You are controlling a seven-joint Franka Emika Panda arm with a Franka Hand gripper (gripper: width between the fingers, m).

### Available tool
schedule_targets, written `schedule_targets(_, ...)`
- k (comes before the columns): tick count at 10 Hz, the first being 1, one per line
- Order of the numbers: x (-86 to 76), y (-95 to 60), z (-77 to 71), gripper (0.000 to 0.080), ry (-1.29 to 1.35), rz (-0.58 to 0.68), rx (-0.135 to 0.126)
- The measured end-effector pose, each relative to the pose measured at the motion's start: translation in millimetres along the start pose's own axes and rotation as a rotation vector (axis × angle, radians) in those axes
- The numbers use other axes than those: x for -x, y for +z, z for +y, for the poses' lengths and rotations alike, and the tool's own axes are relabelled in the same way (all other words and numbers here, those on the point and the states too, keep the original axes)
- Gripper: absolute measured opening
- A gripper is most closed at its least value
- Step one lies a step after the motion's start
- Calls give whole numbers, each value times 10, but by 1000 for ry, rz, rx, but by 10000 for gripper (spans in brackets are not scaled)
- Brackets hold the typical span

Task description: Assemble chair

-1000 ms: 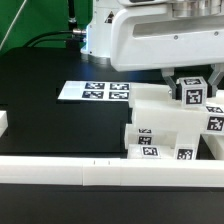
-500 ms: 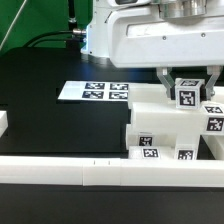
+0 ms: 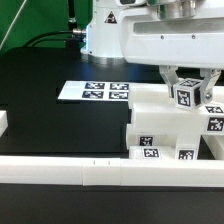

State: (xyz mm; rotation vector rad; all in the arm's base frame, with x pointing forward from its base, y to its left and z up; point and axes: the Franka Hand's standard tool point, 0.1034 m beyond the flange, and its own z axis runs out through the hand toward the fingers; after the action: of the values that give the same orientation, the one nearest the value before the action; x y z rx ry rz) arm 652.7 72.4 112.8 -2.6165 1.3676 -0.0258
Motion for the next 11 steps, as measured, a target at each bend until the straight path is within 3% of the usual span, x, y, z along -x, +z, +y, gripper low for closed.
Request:
schedule_targets(5, 8, 6, 3, 266, 233, -16, -7)
schedule_targets(8, -6, -4, 27, 602, 105, -32, 9)
schedule_targets(9, 13, 0, 24, 602, 30, -37, 28)
schedule_targets(11, 10, -1, 12, 647, -168, -35, 29)
